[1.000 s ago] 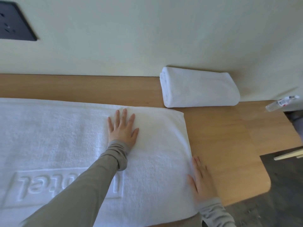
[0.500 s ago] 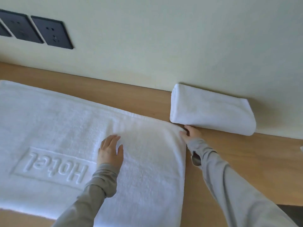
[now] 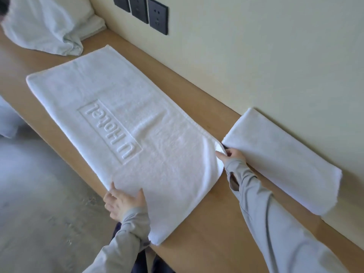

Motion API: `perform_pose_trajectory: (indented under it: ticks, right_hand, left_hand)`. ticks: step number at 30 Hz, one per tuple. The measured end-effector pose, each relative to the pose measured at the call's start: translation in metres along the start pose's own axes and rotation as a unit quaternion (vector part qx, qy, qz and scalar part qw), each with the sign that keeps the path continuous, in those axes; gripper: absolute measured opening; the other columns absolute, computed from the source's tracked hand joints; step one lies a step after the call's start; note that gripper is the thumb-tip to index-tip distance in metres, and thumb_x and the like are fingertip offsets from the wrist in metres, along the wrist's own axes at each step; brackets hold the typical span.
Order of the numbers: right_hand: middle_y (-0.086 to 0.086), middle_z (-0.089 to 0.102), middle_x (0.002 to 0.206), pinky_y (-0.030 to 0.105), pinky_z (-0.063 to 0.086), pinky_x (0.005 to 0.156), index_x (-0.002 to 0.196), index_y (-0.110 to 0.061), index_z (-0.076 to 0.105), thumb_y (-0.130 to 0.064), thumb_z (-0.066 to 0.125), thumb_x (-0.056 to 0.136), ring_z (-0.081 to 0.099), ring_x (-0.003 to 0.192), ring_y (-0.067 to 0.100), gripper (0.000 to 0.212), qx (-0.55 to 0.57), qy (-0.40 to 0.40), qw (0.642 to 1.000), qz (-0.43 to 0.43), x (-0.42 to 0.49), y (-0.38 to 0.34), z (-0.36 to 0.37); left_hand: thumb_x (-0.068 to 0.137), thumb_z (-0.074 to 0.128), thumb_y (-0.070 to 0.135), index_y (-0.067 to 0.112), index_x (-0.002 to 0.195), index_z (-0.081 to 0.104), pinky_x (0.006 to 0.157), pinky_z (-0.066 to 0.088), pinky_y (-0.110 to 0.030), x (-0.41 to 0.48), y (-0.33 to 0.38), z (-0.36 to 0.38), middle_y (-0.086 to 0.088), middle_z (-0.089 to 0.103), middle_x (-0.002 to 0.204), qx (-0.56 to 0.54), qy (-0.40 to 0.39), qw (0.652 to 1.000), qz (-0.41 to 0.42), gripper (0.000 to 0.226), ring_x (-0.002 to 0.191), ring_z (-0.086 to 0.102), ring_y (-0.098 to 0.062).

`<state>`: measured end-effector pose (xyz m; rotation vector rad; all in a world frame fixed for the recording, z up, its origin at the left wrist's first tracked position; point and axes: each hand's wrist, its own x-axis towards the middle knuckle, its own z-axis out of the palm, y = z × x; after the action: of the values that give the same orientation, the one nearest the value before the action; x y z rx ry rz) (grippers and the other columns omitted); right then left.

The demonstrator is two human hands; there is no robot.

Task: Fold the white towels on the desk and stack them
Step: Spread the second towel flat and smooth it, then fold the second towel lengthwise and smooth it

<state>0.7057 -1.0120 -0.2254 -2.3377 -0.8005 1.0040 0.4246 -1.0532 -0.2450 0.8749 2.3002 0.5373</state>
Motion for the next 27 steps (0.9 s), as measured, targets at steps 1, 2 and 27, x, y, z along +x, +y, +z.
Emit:
perform_pose_trajectory:
  ticks: [1,2,27]
  right_hand:
    - [0.001,0.053,0.062,0.024,0.038,0.05,0.084,-0.003,0.063,-0.027,0.066,0.081,0.051,0.064,0.021,0.024,-0.019,0.0,1.0,-0.007,0.0,-0.002,-0.001]
    - [0.001,0.055,0.063,0.025,0.039,0.052,0.086,-0.004,0.062,-0.028,0.066,0.081,0.052,0.064,0.022,0.024,-0.036,-0.002,0.999,-0.014,0.0,-0.004,-0.002]
    - [0.005,0.054,0.077,0.028,0.053,0.057,0.076,-0.015,0.063,-0.009,0.056,0.088,0.051,0.065,0.021,0.016,0.16,-0.115,0.973,-0.122,0.004,-0.08,-0.043]
  left_hand:
    - [0.073,0.074,0.022,0.015,0.144,0.023,0.102,0.026,-0.051,-0.004,-0.006,-0.002,-0.017,0.025,0.142,-0.014,-0.007,0.999,-0.047,0.087,0.128,0.026,-0.034]
    - [0.072,0.075,0.022,0.013,0.143,0.023,0.101,0.029,-0.051,-0.008,-0.012,-0.003,-0.018,0.027,0.141,-0.032,-0.015,0.996,-0.087,0.088,0.127,0.028,-0.035]
    - [0.076,0.076,0.013,0.012,0.121,0.044,0.051,0.046,-0.032,-0.025,-0.008,-0.075,-0.023,0.054,0.119,-0.39,-0.15,0.892,-0.174,0.055,0.079,0.058,-0.032]
